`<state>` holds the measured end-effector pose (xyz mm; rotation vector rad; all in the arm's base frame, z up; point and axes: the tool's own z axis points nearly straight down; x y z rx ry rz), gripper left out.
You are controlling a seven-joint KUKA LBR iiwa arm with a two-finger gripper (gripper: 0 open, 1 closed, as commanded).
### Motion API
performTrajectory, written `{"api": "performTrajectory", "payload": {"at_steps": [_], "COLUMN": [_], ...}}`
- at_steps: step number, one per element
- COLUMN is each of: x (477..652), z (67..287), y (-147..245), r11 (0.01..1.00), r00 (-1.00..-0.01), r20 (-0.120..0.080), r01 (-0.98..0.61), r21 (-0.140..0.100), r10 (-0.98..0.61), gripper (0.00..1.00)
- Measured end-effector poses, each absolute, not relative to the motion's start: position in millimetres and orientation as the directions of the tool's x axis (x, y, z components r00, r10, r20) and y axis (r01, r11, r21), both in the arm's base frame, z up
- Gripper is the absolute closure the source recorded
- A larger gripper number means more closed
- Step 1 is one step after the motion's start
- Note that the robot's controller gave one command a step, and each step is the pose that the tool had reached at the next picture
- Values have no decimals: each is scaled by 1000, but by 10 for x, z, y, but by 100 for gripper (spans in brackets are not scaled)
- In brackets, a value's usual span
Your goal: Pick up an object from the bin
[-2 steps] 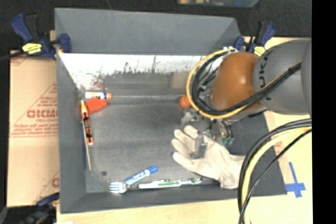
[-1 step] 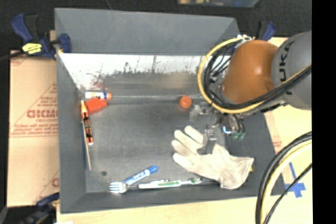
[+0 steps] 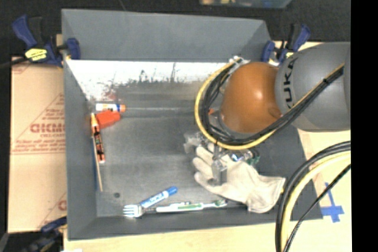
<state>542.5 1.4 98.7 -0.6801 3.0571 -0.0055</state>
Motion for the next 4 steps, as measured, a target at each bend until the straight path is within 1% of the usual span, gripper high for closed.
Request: {"api": "performTrajectory", "payload": {"at_steps": [1,2,3,4], "x": [5467,5546,5549,5551], "z": [735,717,717,769], "y": [-842,74,105,100], "r11": [991,777,777,778], "r00": [-991,-777,-777,-778], "r20": [-28,-18,-19,-22], "r01": [131,-629,-629,-628], "r21": [3,-12,-9,-12], "r10": [131,-630,-629,-628], "gripper": [0,100,100,100]}}
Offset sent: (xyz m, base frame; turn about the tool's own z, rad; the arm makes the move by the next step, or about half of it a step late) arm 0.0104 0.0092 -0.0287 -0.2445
